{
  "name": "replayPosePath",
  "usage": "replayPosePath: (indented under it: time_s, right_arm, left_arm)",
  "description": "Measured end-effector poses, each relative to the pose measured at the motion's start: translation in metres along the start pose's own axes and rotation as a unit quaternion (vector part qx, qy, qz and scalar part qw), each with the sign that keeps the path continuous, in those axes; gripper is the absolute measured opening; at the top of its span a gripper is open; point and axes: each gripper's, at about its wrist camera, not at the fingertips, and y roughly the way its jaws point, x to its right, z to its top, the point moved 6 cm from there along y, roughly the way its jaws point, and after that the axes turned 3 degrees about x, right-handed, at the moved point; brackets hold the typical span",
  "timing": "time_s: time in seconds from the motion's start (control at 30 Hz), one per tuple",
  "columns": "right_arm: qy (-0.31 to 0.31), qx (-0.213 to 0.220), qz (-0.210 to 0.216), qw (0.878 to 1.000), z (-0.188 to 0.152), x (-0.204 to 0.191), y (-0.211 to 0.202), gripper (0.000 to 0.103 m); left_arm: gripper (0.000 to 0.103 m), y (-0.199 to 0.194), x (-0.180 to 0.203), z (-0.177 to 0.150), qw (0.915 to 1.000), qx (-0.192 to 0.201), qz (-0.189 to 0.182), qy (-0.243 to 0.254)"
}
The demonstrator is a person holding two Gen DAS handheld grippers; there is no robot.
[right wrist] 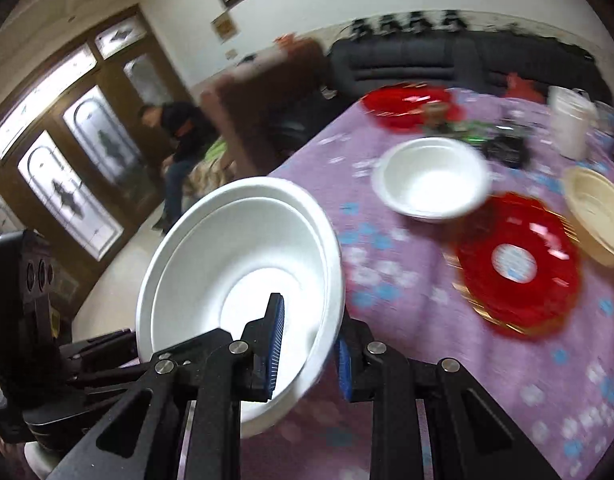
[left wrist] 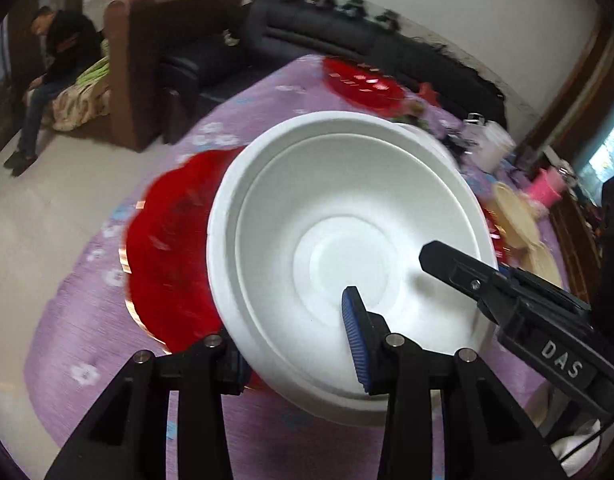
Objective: Organize plates and bowls
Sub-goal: 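Lower the white bowl into the red plate and open the right tool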
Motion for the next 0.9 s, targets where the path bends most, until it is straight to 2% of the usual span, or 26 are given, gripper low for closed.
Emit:
replayPosePath:
  time_s: [0.13,0.33,0.4,0.47,0.53,0.57,0.67,0.83,0.9]
  right_arm:
    - [-0.007,-0.043,0.001,0.999,-0.002,-0.019,0.051,0.026]
    - [-0.014,-0.074,-0.015,0.997,-0.012,-0.020,0.091,0.026]
    - [-0.017,-0.074,-0.025,0.997,-0.015,-0.017,0.095,0.026]
    - [-0.010,-0.072,-0.035,0.997,-0.016,-0.013,0.098,0.029]
    - [-0.007,-0.062,-0.034,0.997,-0.013,-0.008,0.096,0.033]
    - [-0.008,-0.053,-0.036,0.998,-0.011,-0.007,0.093,0.040]
    - [-0.011,-0.031,-0.033,0.999,-0.005,-0.009,0.081,0.052]
    - [0.005,-0.003,-0.019,1.000,-0.001,-0.004,0.046,0.052]
    - [0.015,0.013,-0.015,1.000,-0.004,0.004,0.023,0.053]
  left_arm:
    - [0.037,0.028,-0.041,0.009,0.9989,-0.028,0.022,-0.030]
    - [0.040,0.046,-0.058,0.014,0.9983,-0.036,0.031,-0.034]
    - [0.045,0.048,-0.058,0.017,0.9986,-0.035,0.028,-0.030]
    - [0.059,0.047,-0.054,0.018,0.9991,-0.028,0.019,-0.027]
    - [0.064,0.040,-0.054,0.017,0.9993,-0.015,0.021,-0.027]
    - [0.065,0.038,-0.056,0.017,0.9993,-0.010,0.021,-0.029]
    - [0.066,0.028,-0.060,0.018,0.9989,0.001,0.024,-0.041]
    - [0.071,-0.006,-0.070,0.012,0.9953,0.044,0.050,-0.070]
    - [0.073,-0.022,-0.066,0.006,0.9942,0.061,0.047,-0.075]
